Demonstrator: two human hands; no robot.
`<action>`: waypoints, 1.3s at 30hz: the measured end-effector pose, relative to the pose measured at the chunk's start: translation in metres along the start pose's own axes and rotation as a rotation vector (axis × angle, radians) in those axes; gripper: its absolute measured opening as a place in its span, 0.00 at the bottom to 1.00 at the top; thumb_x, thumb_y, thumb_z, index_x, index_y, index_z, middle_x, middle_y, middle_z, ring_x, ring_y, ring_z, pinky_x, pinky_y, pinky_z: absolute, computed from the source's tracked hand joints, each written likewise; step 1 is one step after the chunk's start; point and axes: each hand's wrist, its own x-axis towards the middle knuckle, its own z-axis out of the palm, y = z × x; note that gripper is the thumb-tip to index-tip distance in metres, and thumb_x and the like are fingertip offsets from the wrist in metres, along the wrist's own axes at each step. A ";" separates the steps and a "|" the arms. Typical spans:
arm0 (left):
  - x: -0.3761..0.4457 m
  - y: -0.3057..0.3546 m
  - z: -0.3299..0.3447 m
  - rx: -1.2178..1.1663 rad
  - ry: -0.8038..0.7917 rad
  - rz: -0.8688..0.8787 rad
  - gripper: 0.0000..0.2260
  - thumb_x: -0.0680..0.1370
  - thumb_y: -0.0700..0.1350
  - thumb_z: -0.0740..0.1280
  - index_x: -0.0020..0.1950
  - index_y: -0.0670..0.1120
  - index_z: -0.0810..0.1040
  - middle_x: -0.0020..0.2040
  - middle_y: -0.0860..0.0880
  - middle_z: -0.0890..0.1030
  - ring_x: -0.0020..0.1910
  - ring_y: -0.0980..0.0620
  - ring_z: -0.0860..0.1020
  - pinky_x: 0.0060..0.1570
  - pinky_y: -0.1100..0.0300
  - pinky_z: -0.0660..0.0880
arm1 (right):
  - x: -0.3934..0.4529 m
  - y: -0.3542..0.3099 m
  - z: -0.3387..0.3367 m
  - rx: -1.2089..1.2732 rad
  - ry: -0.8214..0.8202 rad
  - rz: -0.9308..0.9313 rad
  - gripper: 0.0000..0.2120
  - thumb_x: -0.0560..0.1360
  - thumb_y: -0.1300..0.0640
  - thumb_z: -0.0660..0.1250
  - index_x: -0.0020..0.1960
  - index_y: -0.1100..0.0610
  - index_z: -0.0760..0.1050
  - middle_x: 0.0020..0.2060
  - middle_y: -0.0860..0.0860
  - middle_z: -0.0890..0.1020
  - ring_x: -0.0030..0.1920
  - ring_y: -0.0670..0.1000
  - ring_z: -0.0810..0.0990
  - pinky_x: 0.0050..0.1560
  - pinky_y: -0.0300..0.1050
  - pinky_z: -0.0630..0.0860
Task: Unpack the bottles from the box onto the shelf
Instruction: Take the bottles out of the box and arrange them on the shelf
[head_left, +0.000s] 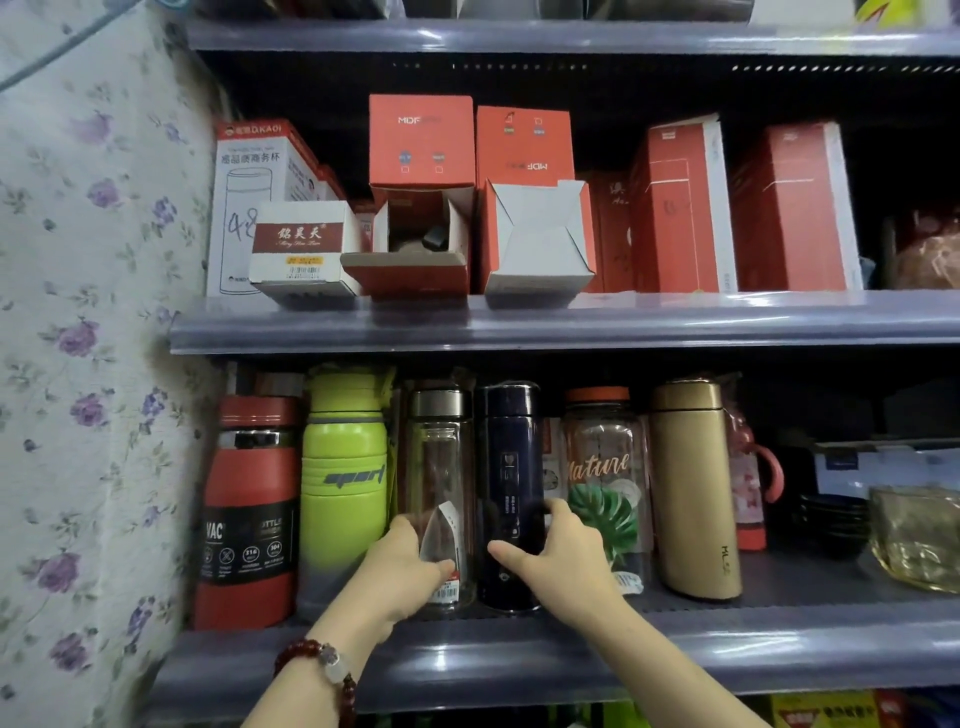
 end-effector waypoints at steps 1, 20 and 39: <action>-0.001 0.001 0.000 0.003 0.004 -0.011 0.30 0.74 0.42 0.69 0.72 0.46 0.61 0.66 0.47 0.74 0.63 0.48 0.74 0.64 0.51 0.72 | 0.000 -0.001 0.000 -0.001 -0.004 0.000 0.23 0.69 0.49 0.74 0.59 0.56 0.70 0.50 0.50 0.81 0.47 0.48 0.80 0.39 0.32 0.73; -0.067 0.061 -0.009 0.225 0.266 0.426 0.16 0.77 0.51 0.65 0.63 0.49 0.74 0.47 0.52 0.81 0.41 0.59 0.77 0.37 0.67 0.72 | -0.026 0.000 -0.038 0.012 0.109 -0.071 0.25 0.72 0.49 0.71 0.66 0.55 0.70 0.51 0.49 0.79 0.51 0.48 0.79 0.51 0.39 0.76; -0.019 0.089 0.131 -0.042 0.101 0.240 0.51 0.58 0.66 0.73 0.75 0.54 0.56 0.72 0.49 0.68 0.69 0.48 0.69 0.68 0.48 0.68 | 0.013 0.086 -0.158 0.082 0.110 0.050 0.48 0.64 0.43 0.76 0.75 0.56 0.56 0.65 0.49 0.72 0.64 0.49 0.71 0.57 0.38 0.71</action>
